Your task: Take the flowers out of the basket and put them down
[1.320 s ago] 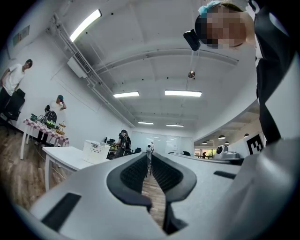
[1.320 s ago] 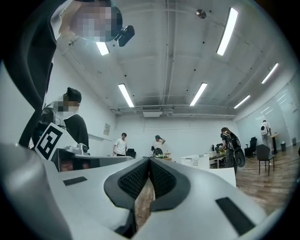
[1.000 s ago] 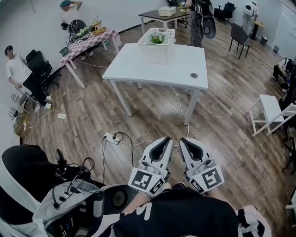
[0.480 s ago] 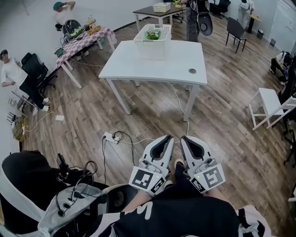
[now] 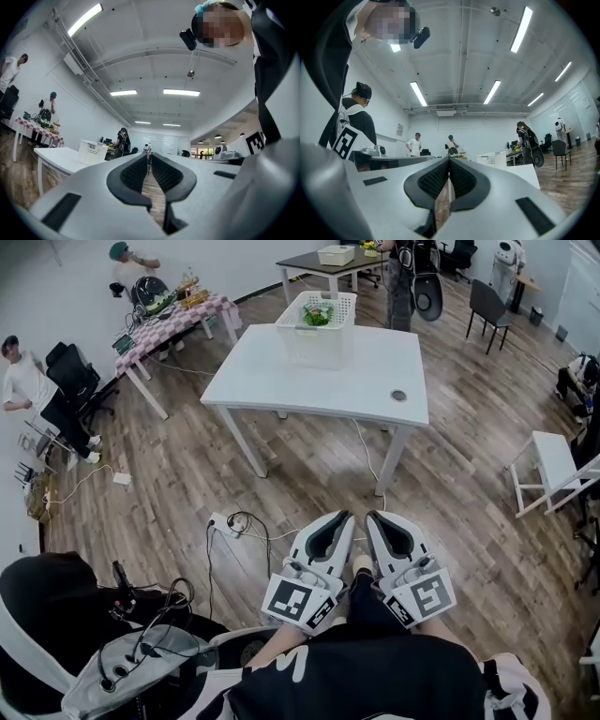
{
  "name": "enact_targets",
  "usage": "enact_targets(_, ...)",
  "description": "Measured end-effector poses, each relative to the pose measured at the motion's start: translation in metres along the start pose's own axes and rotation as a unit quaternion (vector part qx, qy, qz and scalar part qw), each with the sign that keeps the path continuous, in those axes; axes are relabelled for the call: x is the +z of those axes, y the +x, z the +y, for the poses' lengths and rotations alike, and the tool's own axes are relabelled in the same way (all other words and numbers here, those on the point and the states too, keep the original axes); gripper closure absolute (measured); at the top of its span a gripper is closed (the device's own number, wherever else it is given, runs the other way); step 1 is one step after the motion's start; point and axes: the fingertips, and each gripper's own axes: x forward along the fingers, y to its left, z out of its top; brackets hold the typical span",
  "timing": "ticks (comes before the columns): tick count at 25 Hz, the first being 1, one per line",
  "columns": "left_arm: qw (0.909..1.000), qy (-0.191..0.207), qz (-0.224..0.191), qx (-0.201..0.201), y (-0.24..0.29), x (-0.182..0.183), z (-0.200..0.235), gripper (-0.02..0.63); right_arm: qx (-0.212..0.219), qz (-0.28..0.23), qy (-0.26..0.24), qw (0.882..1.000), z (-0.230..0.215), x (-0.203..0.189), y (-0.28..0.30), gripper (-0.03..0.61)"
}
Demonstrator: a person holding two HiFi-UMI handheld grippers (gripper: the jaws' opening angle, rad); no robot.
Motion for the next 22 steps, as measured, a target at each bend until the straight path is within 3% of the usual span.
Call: enact_targets(22,0.9995,0.01,-0.014,0.028,0.176,0.008,0.115,0.581,0.043,-0.006,0.004,0.999,-0.143,-0.003,0.153,0.56)
